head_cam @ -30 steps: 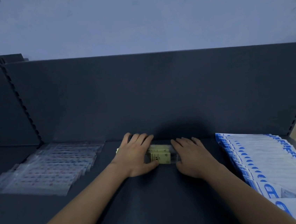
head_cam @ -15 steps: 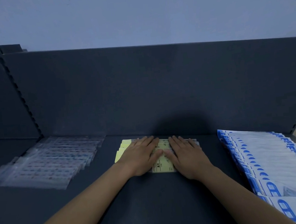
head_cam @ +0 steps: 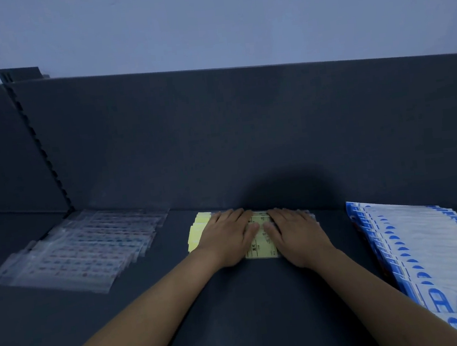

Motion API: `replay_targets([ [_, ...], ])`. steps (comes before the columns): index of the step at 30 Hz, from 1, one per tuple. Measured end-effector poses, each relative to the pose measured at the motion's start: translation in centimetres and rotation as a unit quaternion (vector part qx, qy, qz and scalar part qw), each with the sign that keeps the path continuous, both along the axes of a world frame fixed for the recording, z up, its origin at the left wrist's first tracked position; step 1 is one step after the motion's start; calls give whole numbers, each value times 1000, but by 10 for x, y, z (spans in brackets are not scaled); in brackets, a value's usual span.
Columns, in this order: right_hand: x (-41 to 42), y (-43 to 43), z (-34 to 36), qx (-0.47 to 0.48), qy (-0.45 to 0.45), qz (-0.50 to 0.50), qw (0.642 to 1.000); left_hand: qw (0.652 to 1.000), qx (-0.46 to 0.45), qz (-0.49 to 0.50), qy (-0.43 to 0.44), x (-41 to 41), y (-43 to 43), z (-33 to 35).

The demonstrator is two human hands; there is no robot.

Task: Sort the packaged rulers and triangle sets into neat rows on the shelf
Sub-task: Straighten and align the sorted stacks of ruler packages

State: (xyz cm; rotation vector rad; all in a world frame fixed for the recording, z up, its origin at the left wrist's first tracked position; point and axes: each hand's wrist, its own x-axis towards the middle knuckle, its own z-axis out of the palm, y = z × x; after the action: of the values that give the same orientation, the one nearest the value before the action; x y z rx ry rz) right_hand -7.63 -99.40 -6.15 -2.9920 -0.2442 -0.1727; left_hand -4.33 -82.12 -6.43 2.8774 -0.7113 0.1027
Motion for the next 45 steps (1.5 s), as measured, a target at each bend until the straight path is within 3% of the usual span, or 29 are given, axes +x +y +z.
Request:
replay_targets([
  [17,-17,0,-3,-12,79,10,997,997,22,-16,66,-20,5,4],
  [23,-12,-10,11,12,58,-15,998,997,31,37,58,-13,14,13],
  [28,-11,-13,9,-24,110,-25,993,994,36,41,99,-11,18,15],
  [33,-19,-12,4,-28,100,-26,994,996,51,40,62,-18,21,10],
  [37,-23,-11,3,-13,86,-33,996,994,59,50,81,-17,23,12],
  [40,-28,-10,0,-11,83,-30,996,994,34,52,94,-21,25,7],
  [45,-35,-10,-4,-3,17,-26,1000,998,-5,51,36,-28,32,1],
])
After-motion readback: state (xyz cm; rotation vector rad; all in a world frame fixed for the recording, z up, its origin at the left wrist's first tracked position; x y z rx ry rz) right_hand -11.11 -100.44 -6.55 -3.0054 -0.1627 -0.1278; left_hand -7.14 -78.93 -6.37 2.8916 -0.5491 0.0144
